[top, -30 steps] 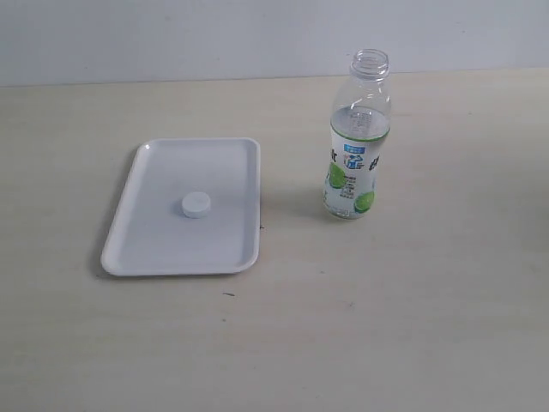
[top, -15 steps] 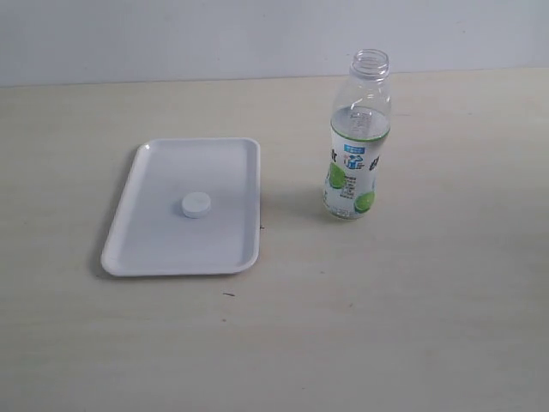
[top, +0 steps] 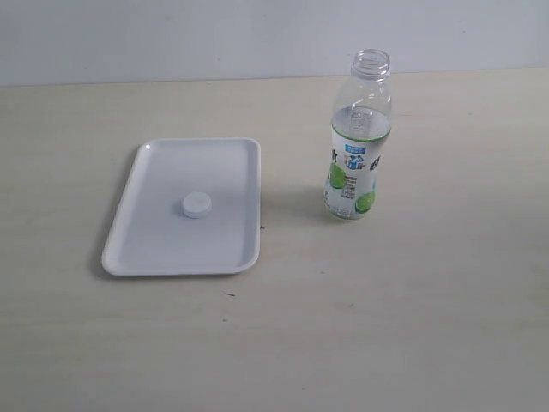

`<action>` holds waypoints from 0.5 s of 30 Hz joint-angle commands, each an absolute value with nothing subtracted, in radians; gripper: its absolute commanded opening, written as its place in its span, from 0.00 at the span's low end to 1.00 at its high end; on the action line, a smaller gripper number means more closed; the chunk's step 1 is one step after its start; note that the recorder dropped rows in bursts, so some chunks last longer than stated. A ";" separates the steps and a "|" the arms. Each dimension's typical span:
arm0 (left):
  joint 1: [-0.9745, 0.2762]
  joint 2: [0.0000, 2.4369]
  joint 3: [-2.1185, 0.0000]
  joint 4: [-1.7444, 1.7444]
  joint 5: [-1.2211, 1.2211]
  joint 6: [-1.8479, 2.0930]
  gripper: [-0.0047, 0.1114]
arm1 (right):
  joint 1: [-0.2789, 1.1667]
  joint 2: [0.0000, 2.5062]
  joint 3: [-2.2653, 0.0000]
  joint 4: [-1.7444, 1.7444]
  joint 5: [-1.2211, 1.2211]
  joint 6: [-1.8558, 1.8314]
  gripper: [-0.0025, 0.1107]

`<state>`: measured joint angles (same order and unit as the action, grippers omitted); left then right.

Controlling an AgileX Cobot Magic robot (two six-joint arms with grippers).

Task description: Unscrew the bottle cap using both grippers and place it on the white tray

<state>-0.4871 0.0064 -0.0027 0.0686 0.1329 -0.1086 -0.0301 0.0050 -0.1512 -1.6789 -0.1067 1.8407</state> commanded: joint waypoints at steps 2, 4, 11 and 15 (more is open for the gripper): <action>-0.485 0.000 0.000 0.069 0.133 -0.111 0.04 | -0.023 0.000 -0.125 -1.113 0.166 1.324 0.02; -0.485 0.000 0.000 0.069 0.133 -0.111 0.04 | -0.023 0.000 -0.125 -0.829 0.288 0.976 0.02; -0.485 0.000 0.000 0.069 0.133 -0.111 0.04 | -0.023 0.000 -0.042 -0.247 0.353 0.156 0.02; -0.485 0.000 0.000 0.069 0.133 -0.111 0.04 | -0.023 0.000 -0.003 -0.010 0.325 -0.150 0.02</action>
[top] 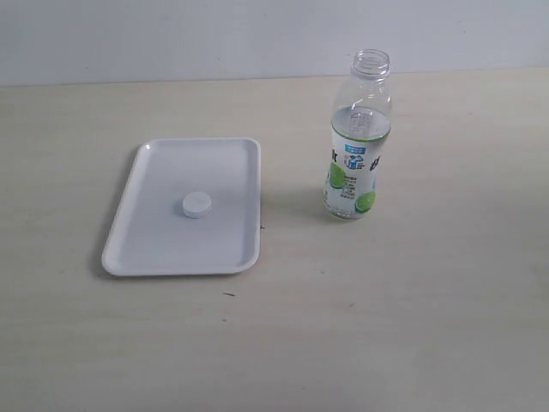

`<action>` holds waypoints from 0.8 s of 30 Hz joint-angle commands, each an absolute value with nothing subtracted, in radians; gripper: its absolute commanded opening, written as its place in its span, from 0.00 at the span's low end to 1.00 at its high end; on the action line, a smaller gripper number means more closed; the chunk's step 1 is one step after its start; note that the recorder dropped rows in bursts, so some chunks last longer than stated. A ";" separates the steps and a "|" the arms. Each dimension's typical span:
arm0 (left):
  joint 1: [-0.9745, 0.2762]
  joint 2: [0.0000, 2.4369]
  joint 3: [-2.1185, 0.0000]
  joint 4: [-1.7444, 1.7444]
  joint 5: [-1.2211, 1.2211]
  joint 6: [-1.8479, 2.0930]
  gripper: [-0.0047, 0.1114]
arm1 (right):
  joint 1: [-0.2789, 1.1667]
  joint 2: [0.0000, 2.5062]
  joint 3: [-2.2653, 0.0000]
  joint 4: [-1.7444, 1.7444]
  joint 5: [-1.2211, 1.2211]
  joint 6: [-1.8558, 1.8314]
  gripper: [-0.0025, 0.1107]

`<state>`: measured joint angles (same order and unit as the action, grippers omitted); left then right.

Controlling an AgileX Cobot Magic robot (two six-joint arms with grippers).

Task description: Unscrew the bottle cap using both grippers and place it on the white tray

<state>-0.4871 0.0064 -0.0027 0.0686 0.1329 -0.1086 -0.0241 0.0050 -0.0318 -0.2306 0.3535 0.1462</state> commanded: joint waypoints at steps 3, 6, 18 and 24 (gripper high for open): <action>-0.485 0.000 0.000 0.069 0.133 -0.111 0.04 | -0.023 0.000 -0.002 0.058 0.321 -0.208 0.02; -0.485 0.000 0.000 0.069 0.133 -0.111 0.04 | -0.023 0.000 0.000 0.058 0.300 -0.208 0.02; -0.485 0.000 0.000 0.069 0.133 -0.111 0.04 | -0.023 0.000 0.000 0.072 0.268 -0.143 0.02; -0.485 0.000 0.000 0.069 0.133 -0.111 0.04 | -0.023 0.000 0.000 0.072 0.268 -0.143 0.02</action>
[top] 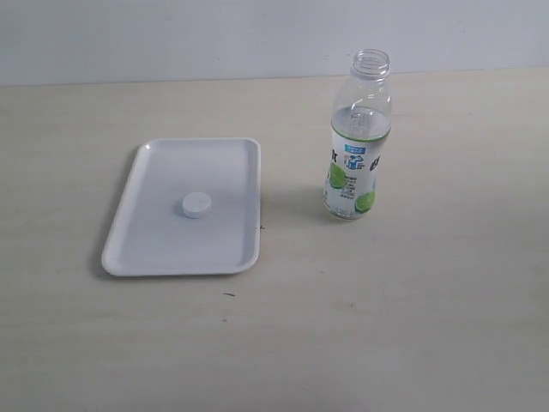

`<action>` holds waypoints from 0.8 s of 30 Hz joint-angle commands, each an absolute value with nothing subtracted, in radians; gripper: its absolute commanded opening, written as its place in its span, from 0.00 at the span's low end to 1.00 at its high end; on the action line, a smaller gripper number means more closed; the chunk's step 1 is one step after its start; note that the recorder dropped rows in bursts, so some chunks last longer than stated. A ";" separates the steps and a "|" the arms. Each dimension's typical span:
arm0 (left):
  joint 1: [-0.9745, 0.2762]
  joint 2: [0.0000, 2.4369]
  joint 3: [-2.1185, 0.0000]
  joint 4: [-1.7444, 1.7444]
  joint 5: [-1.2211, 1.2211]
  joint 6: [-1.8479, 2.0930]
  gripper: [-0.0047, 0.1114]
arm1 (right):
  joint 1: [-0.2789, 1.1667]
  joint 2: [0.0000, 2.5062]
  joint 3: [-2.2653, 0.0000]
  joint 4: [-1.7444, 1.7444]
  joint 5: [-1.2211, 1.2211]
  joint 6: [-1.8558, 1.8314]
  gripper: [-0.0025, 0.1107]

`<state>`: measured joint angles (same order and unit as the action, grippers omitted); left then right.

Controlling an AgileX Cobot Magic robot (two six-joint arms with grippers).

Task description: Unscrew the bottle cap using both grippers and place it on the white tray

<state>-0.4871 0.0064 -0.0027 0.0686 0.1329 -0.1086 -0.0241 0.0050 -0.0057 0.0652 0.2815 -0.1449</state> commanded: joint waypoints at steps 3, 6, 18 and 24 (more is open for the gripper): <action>-0.485 0.000 0.000 0.069 0.133 -0.111 0.04 | -0.023 0.000 0.000 0.072 0.268 -0.143 0.02; -0.485 0.000 0.000 0.069 0.133 -0.111 0.04 | -0.023 0.000 0.000 0.072 0.268 -0.143 0.02; -0.485 0.000 0.000 0.076 0.133 -0.092 0.04 | -0.023 0.000 0.000 0.072 0.268 -0.143 0.02; -0.467 0.000 0.000 0.076 0.141 -0.081 0.04 | -0.023 0.000 0.000 0.072 0.268 -0.143 0.02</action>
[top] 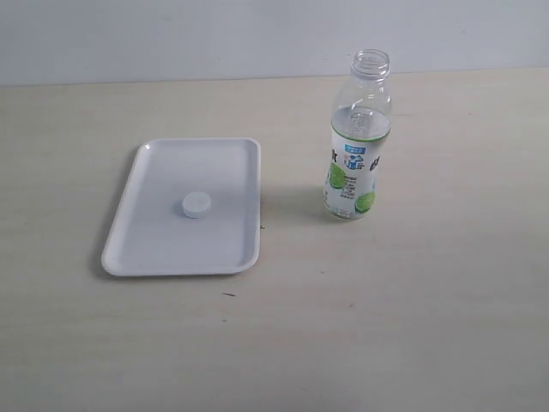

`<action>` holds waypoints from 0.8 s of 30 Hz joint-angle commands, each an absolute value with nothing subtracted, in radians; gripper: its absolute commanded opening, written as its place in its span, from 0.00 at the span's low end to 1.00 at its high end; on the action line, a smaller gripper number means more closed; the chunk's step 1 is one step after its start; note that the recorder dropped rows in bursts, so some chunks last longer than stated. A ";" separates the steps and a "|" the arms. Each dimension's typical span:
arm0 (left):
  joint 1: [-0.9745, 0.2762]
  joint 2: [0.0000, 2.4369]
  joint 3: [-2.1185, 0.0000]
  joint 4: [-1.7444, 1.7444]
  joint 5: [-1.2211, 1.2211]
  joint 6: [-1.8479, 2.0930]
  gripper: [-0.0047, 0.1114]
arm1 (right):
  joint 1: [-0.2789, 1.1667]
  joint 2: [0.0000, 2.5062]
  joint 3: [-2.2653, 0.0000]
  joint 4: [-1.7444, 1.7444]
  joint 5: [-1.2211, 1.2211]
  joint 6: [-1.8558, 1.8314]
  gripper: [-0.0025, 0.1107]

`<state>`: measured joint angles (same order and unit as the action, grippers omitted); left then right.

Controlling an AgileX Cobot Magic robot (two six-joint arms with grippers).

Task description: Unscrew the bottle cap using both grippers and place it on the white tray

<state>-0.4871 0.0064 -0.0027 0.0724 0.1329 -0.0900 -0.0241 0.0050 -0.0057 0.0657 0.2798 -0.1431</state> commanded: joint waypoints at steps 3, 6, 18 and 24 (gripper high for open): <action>-0.383 0.000 0.000 0.072 0.206 -0.090 0.04 | -0.023 0.000 0.000 0.072 0.268 -0.143 0.02; -0.300 0.000 0.000 0.072 0.326 -0.088 0.04 | -0.023 0.000 0.000 0.072 0.268 -0.143 0.02; -0.135 0.000 0.000 0.072 0.359 -0.085 0.04 | -0.023 0.000 0.000 0.072 0.268 -0.143 0.02; -0.135 0.000 0.000 0.072 0.359 -0.085 0.04 | -0.023 0.000 0.000 0.072 0.268 -0.143 0.02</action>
